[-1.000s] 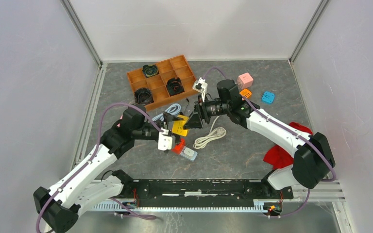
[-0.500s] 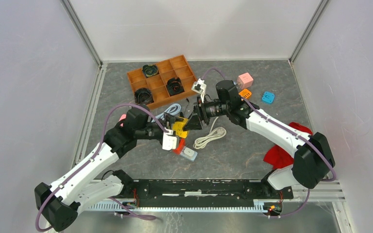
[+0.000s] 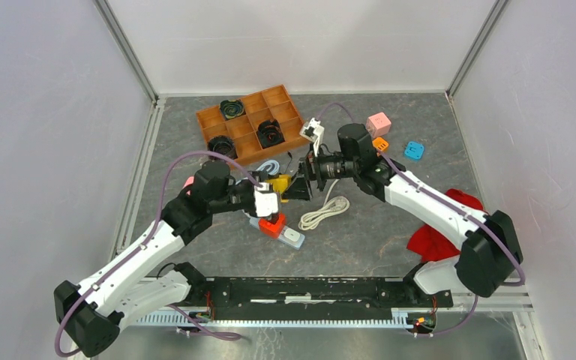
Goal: Insert the plug
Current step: Insert the plug into the socket.
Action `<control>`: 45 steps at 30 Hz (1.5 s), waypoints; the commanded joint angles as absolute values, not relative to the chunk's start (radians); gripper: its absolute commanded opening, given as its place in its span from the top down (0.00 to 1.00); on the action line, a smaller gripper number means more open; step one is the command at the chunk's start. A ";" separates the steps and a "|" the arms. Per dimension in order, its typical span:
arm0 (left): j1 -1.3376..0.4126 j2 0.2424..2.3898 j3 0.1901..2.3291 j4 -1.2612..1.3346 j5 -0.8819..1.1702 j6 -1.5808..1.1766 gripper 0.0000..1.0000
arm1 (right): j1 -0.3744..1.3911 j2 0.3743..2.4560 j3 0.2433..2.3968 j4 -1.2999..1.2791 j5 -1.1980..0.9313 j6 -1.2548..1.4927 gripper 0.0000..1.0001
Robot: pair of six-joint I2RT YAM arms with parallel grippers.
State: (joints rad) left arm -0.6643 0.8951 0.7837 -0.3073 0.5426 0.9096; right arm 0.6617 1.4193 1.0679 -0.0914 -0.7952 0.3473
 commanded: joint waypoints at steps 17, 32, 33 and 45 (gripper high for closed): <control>-0.663 0.963 0.882 -0.031 -0.278 0.064 0.67 | 0.491 1.097 0.884 -0.027 -0.386 0.342 0.02; -0.647 1.006 0.992 -0.251 -0.720 -0.312 0.63 | 0.486 1.082 0.864 -0.042 -0.369 0.307 0.02; -0.643 1.012 0.996 -0.273 -0.744 -0.332 0.63 | 0.487 1.081 0.861 -0.042 -0.366 0.306 0.02; -0.308 1.083 0.971 -0.491 -0.632 -0.683 0.68 | 0.485 1.055 0.808 -0.021 -0.361 0.299 0.02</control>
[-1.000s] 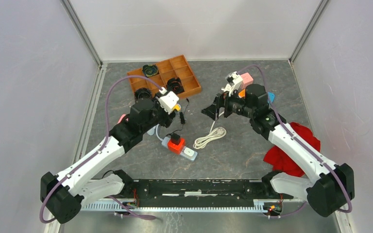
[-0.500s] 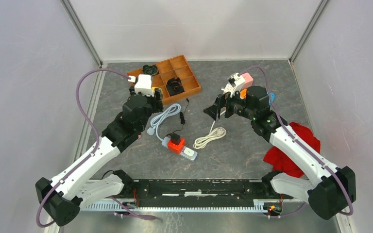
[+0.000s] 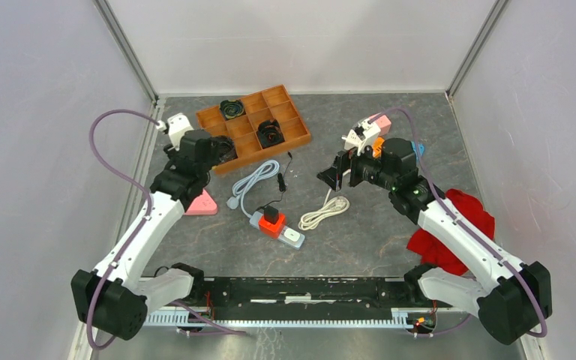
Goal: Insert the plug
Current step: Insert the plug into the socket.
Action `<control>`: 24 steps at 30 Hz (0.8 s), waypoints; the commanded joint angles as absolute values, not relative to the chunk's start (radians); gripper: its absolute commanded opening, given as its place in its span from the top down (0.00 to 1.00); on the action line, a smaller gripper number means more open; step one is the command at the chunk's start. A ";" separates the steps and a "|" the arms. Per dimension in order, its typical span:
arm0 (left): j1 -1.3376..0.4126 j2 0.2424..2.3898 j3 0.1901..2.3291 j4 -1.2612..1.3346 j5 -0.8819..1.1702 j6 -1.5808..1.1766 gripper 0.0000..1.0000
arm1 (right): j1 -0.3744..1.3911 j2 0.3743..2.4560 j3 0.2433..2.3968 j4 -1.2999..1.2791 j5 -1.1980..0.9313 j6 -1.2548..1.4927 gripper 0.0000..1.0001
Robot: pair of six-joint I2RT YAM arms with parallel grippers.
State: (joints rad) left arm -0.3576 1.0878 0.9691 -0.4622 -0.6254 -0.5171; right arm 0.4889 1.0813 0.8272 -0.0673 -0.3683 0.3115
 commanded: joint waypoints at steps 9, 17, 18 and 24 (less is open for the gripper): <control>-0.256 1.169 0.966 -0.568 -0.766 -0.735 0.66 | 0.485 1.037 0.767 0.006 -0.359 0.293 0.02; -0.221 1.217 0.940 -0.608 -0.822 -0.818 0.65 | 0.486 1.034 0.695 0.106 -0.417 0.340 0.02; -0.217 1.222 0.941 -0.620 -0.824 -0.833 0.65 | 0.486 1.035 0.695 0.106 -0.415 0.336 0.02; -0.216 1.277 0.963 -0.660 -0.842 -0.883 0.64 | 0.486 1.036 0.692 0.109 -0.432 0.332 0.02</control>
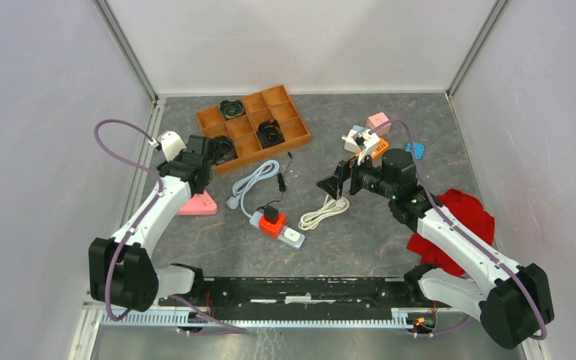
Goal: Insert the plug
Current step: Insert the plug into the socket.
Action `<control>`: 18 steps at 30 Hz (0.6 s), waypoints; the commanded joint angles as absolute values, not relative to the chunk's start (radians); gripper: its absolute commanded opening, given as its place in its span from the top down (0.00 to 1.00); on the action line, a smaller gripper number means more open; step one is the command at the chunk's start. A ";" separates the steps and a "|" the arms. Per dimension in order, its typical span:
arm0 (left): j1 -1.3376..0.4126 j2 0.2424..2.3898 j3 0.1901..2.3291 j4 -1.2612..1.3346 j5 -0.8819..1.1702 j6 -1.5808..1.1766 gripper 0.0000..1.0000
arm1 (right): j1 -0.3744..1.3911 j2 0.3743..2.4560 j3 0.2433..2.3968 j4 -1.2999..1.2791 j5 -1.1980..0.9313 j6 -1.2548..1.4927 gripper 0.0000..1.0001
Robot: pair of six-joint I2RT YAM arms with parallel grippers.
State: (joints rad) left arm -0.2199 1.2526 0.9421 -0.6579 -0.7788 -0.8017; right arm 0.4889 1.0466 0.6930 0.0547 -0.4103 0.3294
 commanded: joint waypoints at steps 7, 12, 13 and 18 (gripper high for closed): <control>-0.215 1.375 1.038 -0.739 -0.858 -0.973 0.63 | 0.486 1.020 0.684 0.110 -0.431 0.334 0.02; -0.215 1.428 1.079 -0.729 -0.839 -0.989 0.61 | 0.485 1.001 0.668 0.116 -0.432 0.336 0.02; -0.215 1.435 1.085 -0.721 -0.844 -0.983 0.61 | 0.486 0.998 0.666 0.114 -0.432 0.336 0.02; -0.215 1.459 1.087 -0.656 -0.880 -0.936 0.61 | 0.486 0.980 0.667 0.100 -0.426 0.331 0.02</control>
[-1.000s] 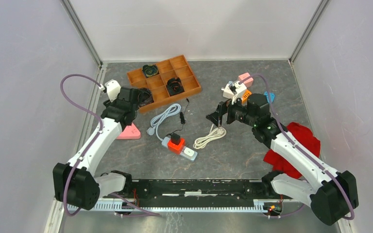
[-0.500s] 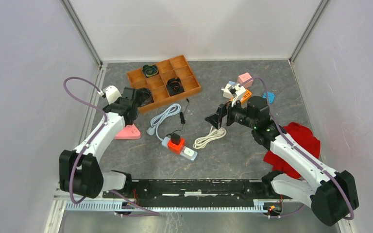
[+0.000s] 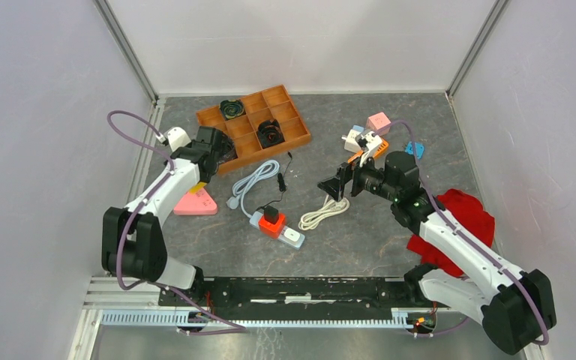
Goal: Insert the plug
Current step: Insert the plug into the socket.
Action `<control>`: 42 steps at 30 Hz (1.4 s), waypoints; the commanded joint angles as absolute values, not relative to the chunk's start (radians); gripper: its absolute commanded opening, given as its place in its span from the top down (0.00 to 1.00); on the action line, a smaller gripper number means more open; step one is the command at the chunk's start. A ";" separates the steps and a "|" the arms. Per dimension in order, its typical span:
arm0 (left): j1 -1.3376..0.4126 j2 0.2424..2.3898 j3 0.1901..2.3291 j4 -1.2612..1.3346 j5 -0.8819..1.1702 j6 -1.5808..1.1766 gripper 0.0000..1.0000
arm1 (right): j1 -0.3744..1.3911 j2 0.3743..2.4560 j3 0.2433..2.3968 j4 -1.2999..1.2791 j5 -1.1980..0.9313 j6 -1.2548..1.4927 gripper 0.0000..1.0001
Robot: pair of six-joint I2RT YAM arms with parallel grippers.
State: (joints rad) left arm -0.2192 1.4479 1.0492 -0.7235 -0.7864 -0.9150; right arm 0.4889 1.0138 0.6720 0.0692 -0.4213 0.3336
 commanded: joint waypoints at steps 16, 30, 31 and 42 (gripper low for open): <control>-0.215 1.529 1.076 -0.585 -0.919 -0.891 0.61 | 0.485 0.947 0.657 0.087 -0.406 0.321 0.02; -0.215 1.596 1.075 -0.585 -0.946 -0.907 0.61 | 0.487 0.949 0.655 0.080 -0.397 0.309 0.02; -0.215 1.599 1.077 -0.584 -0.949 -0.905 0.61 | 0.486 0.948 0.655 0.079 -0.397 0.310 0.02; -0.215 1.616 1.103 -0.580 -0.975 -0.870 0.61 | 0.486 0.944 0.657 0.078 -0.394 0.312 0.02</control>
State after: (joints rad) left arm -0.2199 1.6131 1.0691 -0.6102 -0.9142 -0.8883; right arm 0.4889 0.9634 0.6559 0.0650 -0.4057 0.3244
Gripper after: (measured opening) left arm 0.684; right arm 0.982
